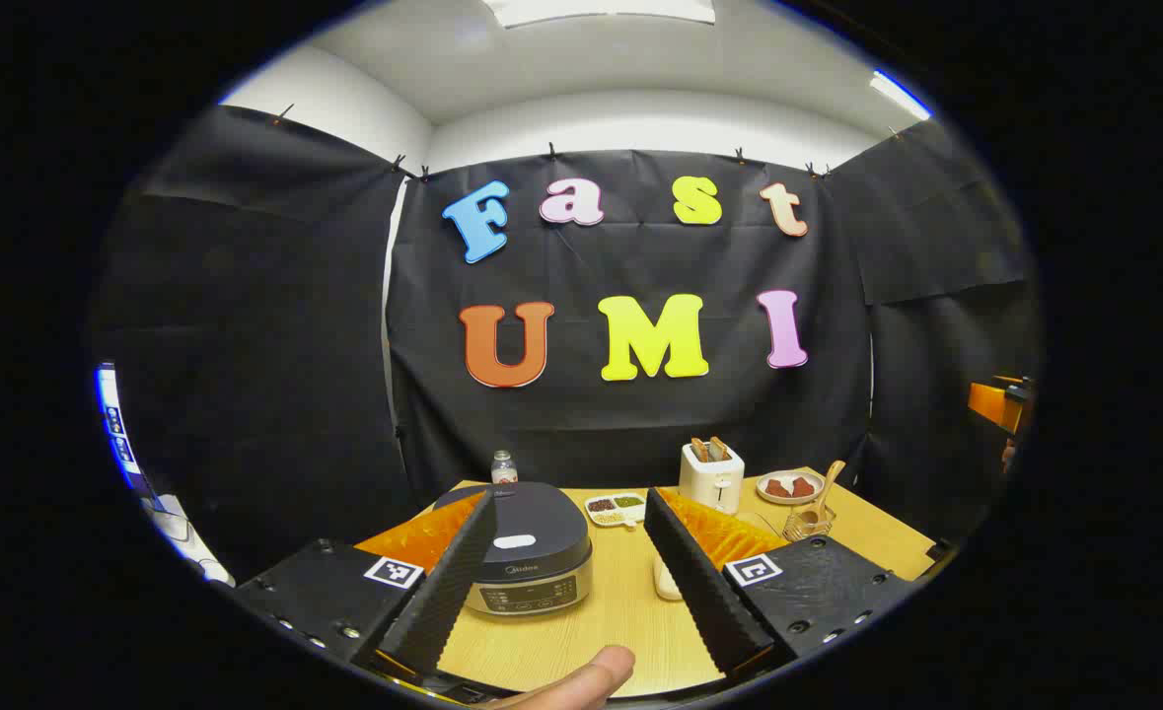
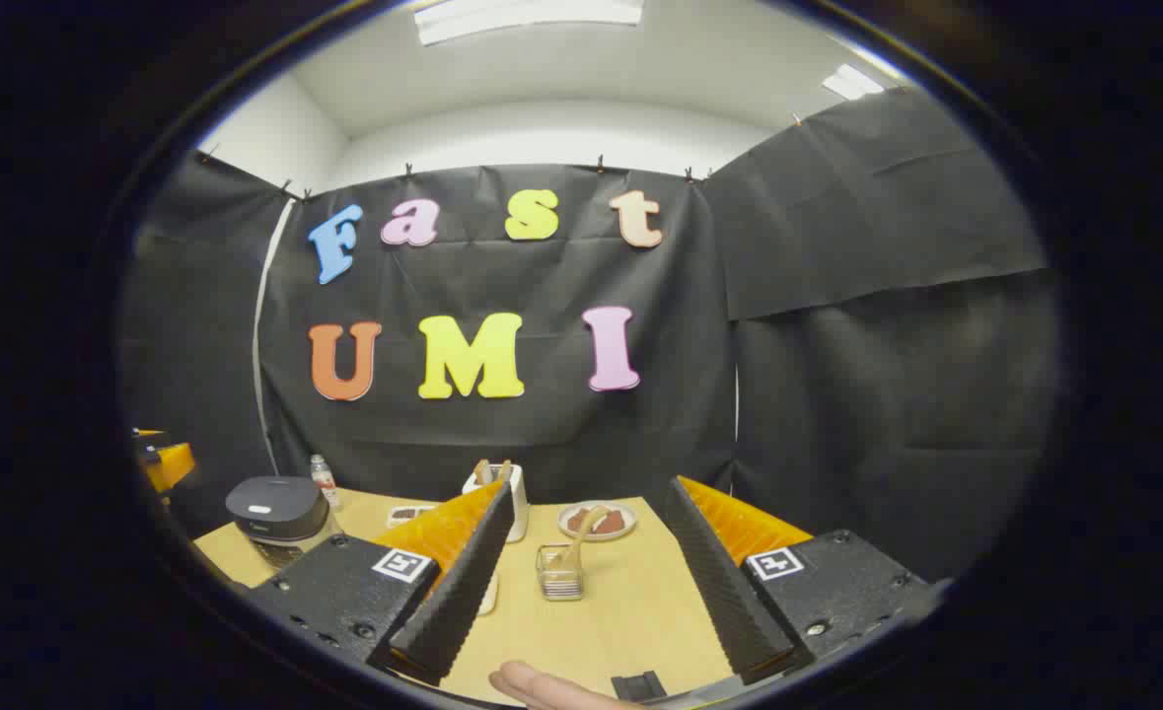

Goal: Close the left gripper, press the button to open the rice cooker; take a wooden spoon from the chopstick holder with the right hand, scoop a spoonful of rice and pour it into the rice cooker, then put the wooden spoon back into the chopstick holder.

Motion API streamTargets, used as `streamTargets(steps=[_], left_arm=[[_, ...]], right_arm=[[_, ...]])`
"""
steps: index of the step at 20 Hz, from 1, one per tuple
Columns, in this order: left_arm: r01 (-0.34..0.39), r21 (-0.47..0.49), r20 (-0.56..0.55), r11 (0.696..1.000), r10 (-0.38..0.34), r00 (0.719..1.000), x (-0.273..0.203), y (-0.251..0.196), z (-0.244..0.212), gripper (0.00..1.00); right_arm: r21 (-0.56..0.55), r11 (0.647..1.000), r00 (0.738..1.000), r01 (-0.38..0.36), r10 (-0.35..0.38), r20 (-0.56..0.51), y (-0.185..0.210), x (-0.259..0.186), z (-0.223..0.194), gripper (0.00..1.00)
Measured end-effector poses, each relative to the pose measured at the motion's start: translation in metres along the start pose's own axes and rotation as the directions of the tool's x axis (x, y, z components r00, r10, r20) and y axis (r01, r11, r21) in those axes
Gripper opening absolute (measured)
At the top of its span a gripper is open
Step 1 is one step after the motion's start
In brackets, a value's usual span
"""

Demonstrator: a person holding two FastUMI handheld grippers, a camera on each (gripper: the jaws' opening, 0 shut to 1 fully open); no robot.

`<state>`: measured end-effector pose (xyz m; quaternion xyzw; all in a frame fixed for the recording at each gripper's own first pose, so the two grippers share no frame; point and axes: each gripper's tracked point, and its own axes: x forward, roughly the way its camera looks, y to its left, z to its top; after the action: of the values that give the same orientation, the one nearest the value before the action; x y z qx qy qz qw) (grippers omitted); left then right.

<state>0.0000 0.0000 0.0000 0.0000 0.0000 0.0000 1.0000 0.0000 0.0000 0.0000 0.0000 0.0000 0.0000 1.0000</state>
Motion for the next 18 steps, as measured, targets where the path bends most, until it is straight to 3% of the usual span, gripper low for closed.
streamTargets(steps=[4,5,6,10,11,12,18], left_arm=[[0.030,0.011,-0.002,0.999,-0.030,1.000,-0.001,-0.002,0.002,0.96],[0.030,0.016,-0.001,0.999,-0.030,1.000,-0.002,-0.001,0.002,0.96],[0.025,0.018,0.001,1.000,-0.025,1.000,-0.001,0.000,0.003,0.96],[0.019,0.005,0.002,1.000,-0.019,1.000,0.004,-0.001,0.003,0.96],[0.016,-0.002,0.002,1.000,-0.016,1.000,0.005,0.000,0.003,0.96],[0.014,-0.008,0.002,1.000,-0.014,1.000,0.006,0.001,0.002,0.96],[0.010,-0.033,0.002,0.999,-0.010,1.000,0.010,0.004,0.000,0.96]], right_arm=[[-0.008,1.000,1.000,-0.011,0.011,-0.008,0.003,0.001,-0.004,1.00],[-0.009,1.000,1.000,-0.011,0.011,-0.008,0.002,0.002,-0.005,0.96],[-0.010,1.000,1.000,-0.013,0.013,-0.009,0.003,0.002,-0.005,1.00],[-0.020,1.000,1.000,-0.016,0.016,-0.007,0.004,0.002,-0.007,1.00],[-0.022,1.000,1.000,-0.016,0.016,-0.005,0.004,0.002,-0.008,0.96],[-0.022,1.000,1.000,-0.019,0.019,-0.005,0.005,0.002,-0.008,1.00],[-0.008,0.999,0.999,-0.037,0.037,0.003,0.008,-0.001,-0.014,1.00]])
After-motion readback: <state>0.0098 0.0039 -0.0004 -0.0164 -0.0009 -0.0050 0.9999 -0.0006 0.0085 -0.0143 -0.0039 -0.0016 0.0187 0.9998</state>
